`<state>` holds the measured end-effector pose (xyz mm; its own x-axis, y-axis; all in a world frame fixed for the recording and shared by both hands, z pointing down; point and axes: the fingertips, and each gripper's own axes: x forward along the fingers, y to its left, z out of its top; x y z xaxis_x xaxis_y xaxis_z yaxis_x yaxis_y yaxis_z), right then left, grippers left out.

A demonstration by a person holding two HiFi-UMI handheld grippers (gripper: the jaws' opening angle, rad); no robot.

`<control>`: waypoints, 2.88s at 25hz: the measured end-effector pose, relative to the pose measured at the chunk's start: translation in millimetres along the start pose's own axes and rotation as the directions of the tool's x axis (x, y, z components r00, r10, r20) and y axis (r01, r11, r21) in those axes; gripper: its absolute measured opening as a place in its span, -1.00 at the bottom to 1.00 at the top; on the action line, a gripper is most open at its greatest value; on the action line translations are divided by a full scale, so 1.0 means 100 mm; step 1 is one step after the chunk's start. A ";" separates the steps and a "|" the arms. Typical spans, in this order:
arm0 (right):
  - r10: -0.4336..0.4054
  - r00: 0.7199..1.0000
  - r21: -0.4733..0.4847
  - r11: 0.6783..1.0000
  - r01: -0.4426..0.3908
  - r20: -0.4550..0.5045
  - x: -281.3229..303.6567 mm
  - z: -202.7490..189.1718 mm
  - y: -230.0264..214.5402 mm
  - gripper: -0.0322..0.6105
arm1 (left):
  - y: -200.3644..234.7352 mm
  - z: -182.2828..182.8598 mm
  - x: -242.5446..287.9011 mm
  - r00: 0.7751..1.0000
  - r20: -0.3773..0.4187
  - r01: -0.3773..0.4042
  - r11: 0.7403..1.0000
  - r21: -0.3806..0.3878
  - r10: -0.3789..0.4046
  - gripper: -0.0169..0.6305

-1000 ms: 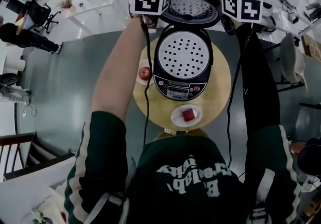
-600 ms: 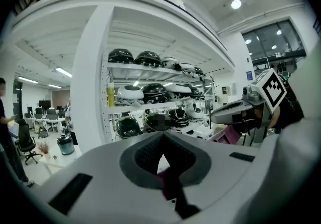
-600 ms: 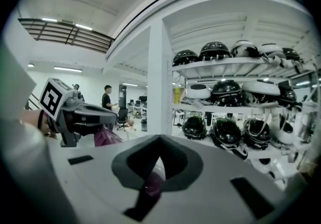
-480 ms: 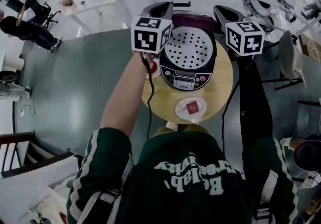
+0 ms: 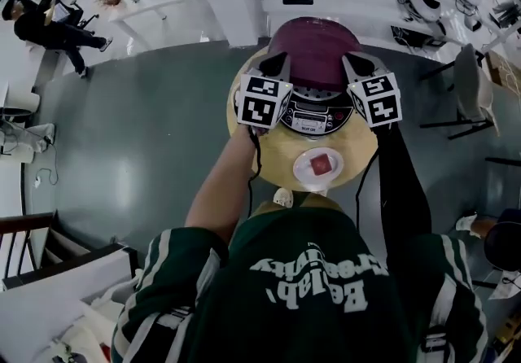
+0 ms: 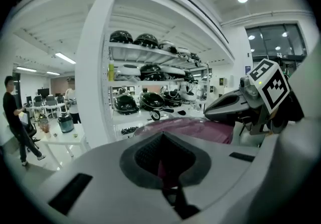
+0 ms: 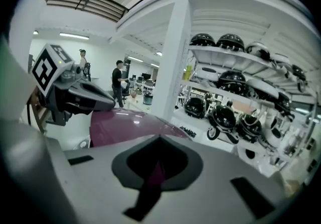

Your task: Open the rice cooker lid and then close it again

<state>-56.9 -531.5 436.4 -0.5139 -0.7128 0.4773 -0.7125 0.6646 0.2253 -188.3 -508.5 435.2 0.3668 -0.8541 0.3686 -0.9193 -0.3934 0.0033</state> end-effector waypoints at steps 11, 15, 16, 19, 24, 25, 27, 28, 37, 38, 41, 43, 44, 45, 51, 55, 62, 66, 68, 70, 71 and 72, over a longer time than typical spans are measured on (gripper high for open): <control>-0.015 0.997 0.098 0.995 0.022 -0.071 0.17 -0.68 0.30 -0.90 | -0.10 -0.81 0.15 0.997 -0.067 0.021 0.995 -0.097 -0.027 -0.95; -0.026 0.998 0.102 0.994 0.031 -0.050 0.17 -0.66 0.31 -0.90 | -0.09 -0.81 0.14 0.998 -0.057 0.019 0.995 -0.101 -0.025 -0.95; -0.030 0.998 0.102 0.994 0.035 -0.047 0.17 -0.66 0.31 -0.90 | -0.09 -0.81 0.14 0.998 -0.054 0.017 0.995 -0.095 -0.023 -0.95; -0.031 0.998 0.107 0.994 0.036 -0.047 0.18 -0.67 0.30 -0.90 | -0.09 -0.81 0.15 0.998 -0.053 0.020 0.995 -0.097 -0.025 -0.95; -0.042 0.999 0.102 0.994 0.045 -0.035 0.18 -0.69 0.30 -0.90 | -0.10 -0.83 0.17 0.999 -0.050 -0.008 0.998 -0.066 0.004 -0.95; -0.043 0.999 0.099 0.994 0.046 -0.031 0.17 -0.69 0.30 -0.89 | -0.10 -0.84 0.16 0.999 -0.049 -0.011 0.999 -0.049 0.009 -0.95; -0.043 0.999 0.092 0.995 0.046 -0.026 0.15 -0.68 0.31 -0.89 | -0.10 -0.84 0.14 0.999 -0.050 -0.007 1.000 -0.018 0.006 -0.95; -0.052 0.998 0.083 0.995 0.053 -0.023 0.12 -0.67 0.30 -0.89 | -0.11 -0.83 0.12 0.999 -0.050 -0.003 1.000 -0.012 0.002 -0.95; -0.116 0.983 0.158 0.983 0.093 0.140 -0.37 -0.06 0.34 -0.89 | 0.03 -0.11 -0.50 0.988 0.143 -0.052 0.998 -0.044 0.058 -0.95; -0.119 0.979 0.160 0.983 0.093 0.167 -0.43 0.05 0.36 -0.89 | 0.04 -0.01 -0.59 0.984 0.166 -0.051 0.998 -0.048 0.058 -0.95; -0.130 0.963 0.178 0.980 0.089 0.235 -0.64 0.32 0.41 -0.89 | 0.04 0.25 -0.87 0.970 0.235 -0.056 0.998 -0.037 0.064 -0.95; -0.144 0.952 0.182 0.979 0.096 0.270 -0.77 0.46 0.41 -0.89 | 0.01 0.41 -1.02 0.958 0.278 -0.062 0.998 -0.019 0.065 -0.95; -0.149 0.947 0.176 0.979 0.101 0.285 -0.84 0.52 0.43 -0.89 | -0.01 0.47 -1.08 0.954 0.294 -0.062 0.998 -0.010 0.062 -0.95; -0.149 0.943 0.166 0.981 0.103 0.296 -0.89 0.56 0.45 -0.89 | -0.04 0.53 -1.13 0.950 0.308 -0.060 0.998 -0.002 0.058 -0.95; -0.147 0.937 0.104 0.987 0.119 0.317 -1.09 0.60 0.58 -0.89 | -0.19 0.69 -1.30 0.934 0.357 -0.034 0.999 0.009 0.028 -0.95; -0.166 0.933 0.115 0.984 0.135 0.320 -1.17 0.56 0.62 -0.89 | -0.25 0.66 -1.35 0.935 0.354 -0.022 1.000 0.013 0.016 -0.95; -0.184 0.928 0.155 0.978 0.140 0.324 -1.25 0.49 0.66 -0.89 | -0.26 0.56 -1.41 0.940 0.340 -0.015 1.000 0.016 0.009 -0.95; -0.191 0.926 0.161 0.976 0.144 0.326 -1.29 0.48 0.71 -0.89 | -0.28 0.55 -1.46 0.941 0.340 -0.005 1.000 0.021 -0.002 -0.95; -0.192 0.926 0.160 0.976 0.146 0.327 -1.31 0.46 0.72 -0.89 | -0.30 0.54 -1.47 0.940 0.340 -0.001 1.000 0.023 -0.007 -0.95; -0.194 0.924 0.161 0.976 0.147 0.328 -1.32 0.45 0.71 -0.89 | -0.32 0.53 -1.48 0.940 0.340 0.002 1.000 0.025 -0.010 -0.95; -0.194 0.924 0.163 0.976 0.147 0.329 -1.32 0.44 0.70 -0.89 | -0.33 0.52 -1.48 0.940 0.340 0.001 1.000 0.026 -0.010 -0.95; -0.194 0.924 0.164 0.976 0.146 0.330 -1.32 0.44 0.70 -0.89 | -0.33 0.52 -1.48 0.941 0.339 0.001 1.000 0.028 -0.010 -0.95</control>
<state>-59.5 -400.7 351.8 -0.4941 -0.8615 0.1170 -0.8486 0.5072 0.1504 -204.7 -386.7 332.4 0.4027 -0.9148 0.0311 -0.9147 -0.4035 -0.0227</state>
